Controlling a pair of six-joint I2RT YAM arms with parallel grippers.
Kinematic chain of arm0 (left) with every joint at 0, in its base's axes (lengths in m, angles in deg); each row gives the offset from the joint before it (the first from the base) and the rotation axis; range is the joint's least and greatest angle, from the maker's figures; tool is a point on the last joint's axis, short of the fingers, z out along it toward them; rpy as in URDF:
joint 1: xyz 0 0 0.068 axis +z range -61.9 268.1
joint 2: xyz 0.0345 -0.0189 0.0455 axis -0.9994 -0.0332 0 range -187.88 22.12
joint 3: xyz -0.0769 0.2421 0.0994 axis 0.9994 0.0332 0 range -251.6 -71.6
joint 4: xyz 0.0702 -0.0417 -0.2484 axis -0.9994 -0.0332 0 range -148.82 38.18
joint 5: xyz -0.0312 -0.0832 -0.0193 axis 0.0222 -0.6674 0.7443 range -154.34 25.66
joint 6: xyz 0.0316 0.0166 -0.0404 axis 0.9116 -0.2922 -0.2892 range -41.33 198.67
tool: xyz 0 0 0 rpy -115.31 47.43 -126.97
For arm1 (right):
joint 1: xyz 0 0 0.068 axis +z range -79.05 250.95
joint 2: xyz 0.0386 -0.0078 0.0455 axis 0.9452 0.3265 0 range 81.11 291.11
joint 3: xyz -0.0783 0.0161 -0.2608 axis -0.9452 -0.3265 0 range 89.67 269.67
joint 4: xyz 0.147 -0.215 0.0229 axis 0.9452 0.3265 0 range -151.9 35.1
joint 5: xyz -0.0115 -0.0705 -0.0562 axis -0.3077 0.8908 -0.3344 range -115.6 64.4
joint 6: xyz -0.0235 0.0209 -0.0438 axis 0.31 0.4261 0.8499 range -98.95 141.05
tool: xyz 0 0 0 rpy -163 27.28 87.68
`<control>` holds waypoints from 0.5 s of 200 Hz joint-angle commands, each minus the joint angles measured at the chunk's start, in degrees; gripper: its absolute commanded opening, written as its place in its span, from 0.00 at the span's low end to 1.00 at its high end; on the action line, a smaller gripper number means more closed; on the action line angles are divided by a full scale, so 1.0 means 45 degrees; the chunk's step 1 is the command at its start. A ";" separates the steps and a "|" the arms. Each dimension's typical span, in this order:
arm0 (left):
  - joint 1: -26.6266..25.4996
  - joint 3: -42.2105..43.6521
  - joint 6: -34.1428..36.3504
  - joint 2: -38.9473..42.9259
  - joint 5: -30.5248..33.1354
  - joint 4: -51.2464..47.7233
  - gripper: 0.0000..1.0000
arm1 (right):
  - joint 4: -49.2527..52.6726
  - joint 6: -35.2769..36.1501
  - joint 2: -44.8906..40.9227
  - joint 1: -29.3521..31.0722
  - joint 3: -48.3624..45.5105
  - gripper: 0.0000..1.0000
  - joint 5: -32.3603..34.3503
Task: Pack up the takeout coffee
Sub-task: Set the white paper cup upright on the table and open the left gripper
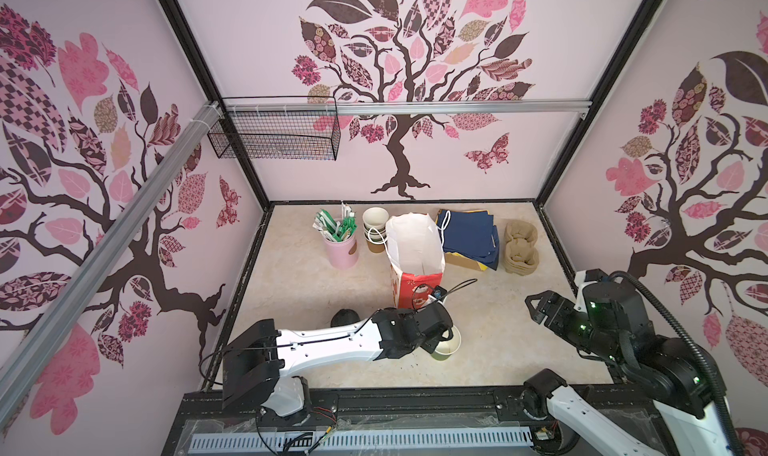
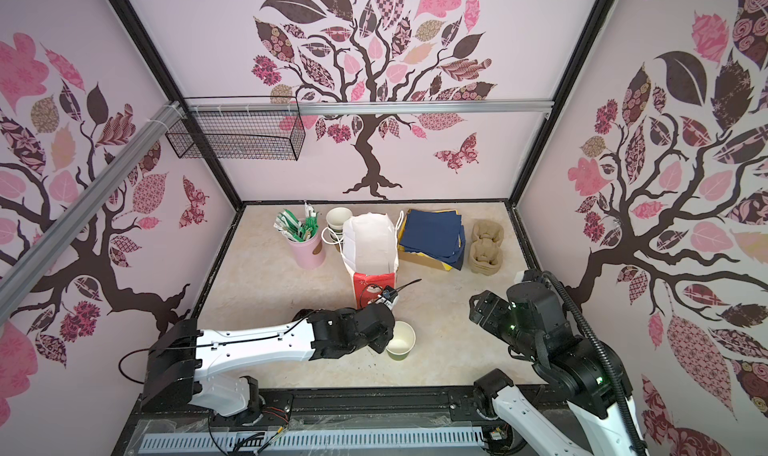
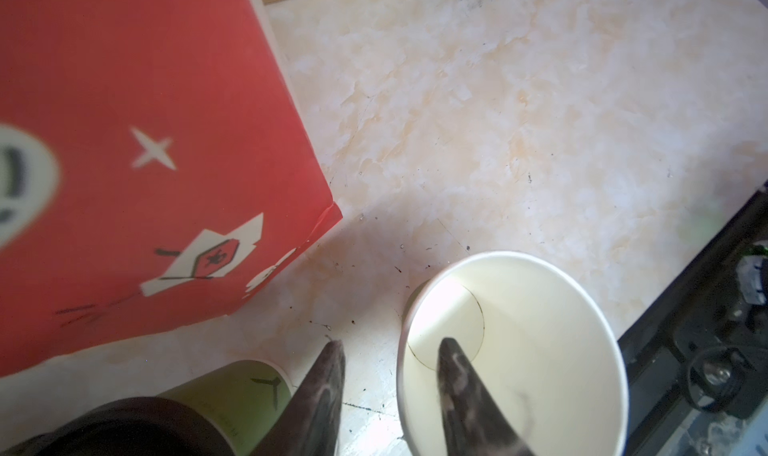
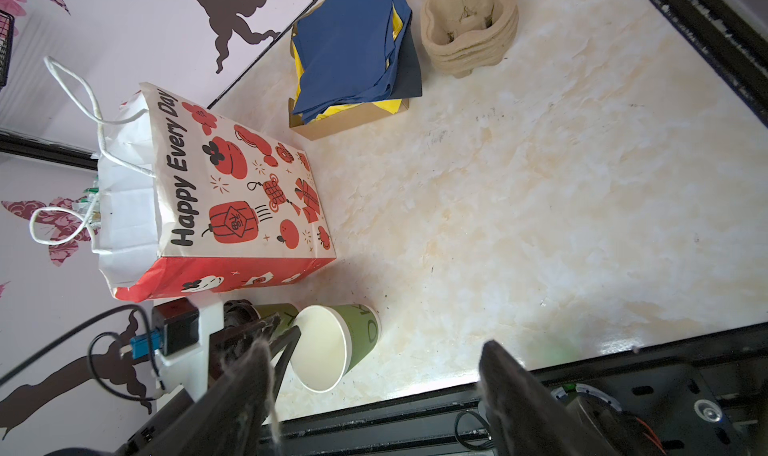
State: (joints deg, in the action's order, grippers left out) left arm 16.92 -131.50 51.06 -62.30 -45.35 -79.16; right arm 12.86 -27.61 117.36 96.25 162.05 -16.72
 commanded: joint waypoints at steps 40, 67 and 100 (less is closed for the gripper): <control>-0.0007 0.0168 0.0836 0.1996 -0.0527 -0.0470 0.54 | 0.0066 0.0076 0.0109 -0.0078 0.0227 0.83 0.0037; -0.0080 0.0277 0.1198 0.2875 -0.1072 -0.0757 0.55 | 0.0008 0.0053 0.0079 -0.0075 0.0168 0.83 0.0027; -0.0099 0.0443 0.1358 0.4446 -0.1686 -0.1160 0.57 | -0.0088 0.0033 0.0032 -0.0075 0.0030 0.83 0.0032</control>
State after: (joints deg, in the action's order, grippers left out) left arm 16.74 -131.46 55.67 -46.91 -50.23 -82.70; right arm 12.49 -27.61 117.42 96.25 162.03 -16.69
